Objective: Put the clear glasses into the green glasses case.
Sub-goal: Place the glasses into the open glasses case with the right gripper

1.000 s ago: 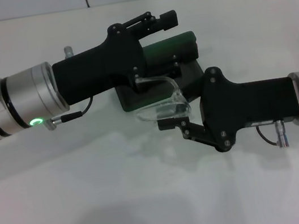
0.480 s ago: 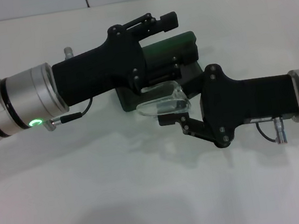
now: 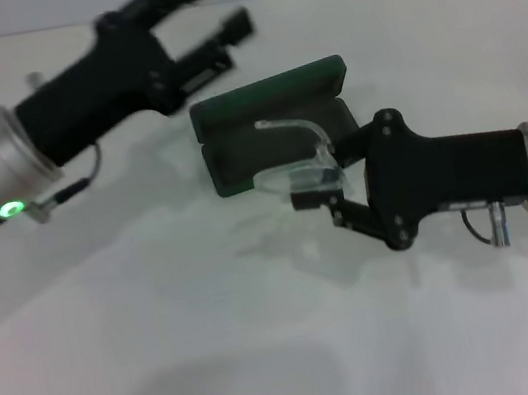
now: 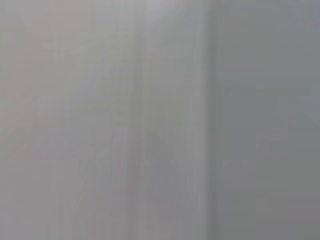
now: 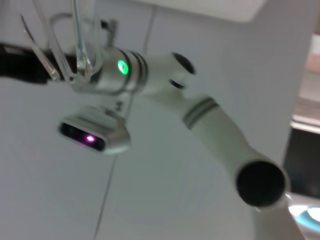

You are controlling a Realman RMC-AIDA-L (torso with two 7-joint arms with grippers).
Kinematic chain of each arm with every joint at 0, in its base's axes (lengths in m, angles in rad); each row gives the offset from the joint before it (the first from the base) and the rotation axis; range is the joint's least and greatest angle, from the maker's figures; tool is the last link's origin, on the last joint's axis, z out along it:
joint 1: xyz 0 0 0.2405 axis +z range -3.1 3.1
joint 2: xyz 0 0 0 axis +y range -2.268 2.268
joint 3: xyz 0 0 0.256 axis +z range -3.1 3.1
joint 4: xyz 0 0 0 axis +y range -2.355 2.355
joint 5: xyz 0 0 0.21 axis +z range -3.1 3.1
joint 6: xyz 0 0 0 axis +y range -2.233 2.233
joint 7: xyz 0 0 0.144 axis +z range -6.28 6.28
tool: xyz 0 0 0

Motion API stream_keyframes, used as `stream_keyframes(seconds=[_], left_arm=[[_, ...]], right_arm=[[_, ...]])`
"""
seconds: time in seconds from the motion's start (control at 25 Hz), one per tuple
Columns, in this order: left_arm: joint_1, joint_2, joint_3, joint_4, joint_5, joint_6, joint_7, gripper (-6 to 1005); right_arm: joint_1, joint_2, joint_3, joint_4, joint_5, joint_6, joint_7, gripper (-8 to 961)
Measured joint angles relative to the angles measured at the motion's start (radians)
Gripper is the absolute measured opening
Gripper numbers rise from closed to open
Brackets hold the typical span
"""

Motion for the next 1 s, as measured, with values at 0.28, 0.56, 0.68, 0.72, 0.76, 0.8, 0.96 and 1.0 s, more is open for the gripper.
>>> stream_keyframes(seconds=[0.28,0.56,0.68,0.72,0.76,0.8,0.96,1.0], left_arm=[[0.084,0.001,-0.185,-0.007,-0.001,-0.034,0.009,711],[0.149,0.003,-0.234,-0.001,-0.001,-0.037,0.004,711],[0.155,0.003,-0.235,-0.001,-0.001,-0.038,0.003,711],[0.157,0.003,-0.235,-0.003,-0.001,-0.038,0.003,711],[0.157,0.003,-0.235,-0.004,-0.001,-0.039,0.003,711],[0.158,0.003,-0.235,-0.005,-0.001,-0.040,0.003,711],[0.157,0.003,-0.235,-0.007,0.004,-0.043,0.003,711],[0.157,0.003,-0.236,-0.007,0.004,-0.043,0.002,711]], right_arm=[[-0.070,-0.001,-0.001,-0.275,-0.158,0.243,0.159,116],[-0.057,0.005,-0.025,-0.576,-0.595,0.409,0.579,117],[-0.017,0.007,-0.058,-0.624,-0.754,0.462,0.692,117],[0.002,0.007,-0.076,-0.628,-0.800,0.487,0.717,117],[0.018,0.007,-0.092,-0.629,-0.835,0.506,0.733,117],[0.033,0.008,-0.107,-0.627,-0.866,0.524,0.746,117],[0.085,0.009,-0.194,-0.615,-0.994,0.616,0.805,117],[0.091,0.009,-0.212,-0.614,-1.018,0.636,0.817,117]])
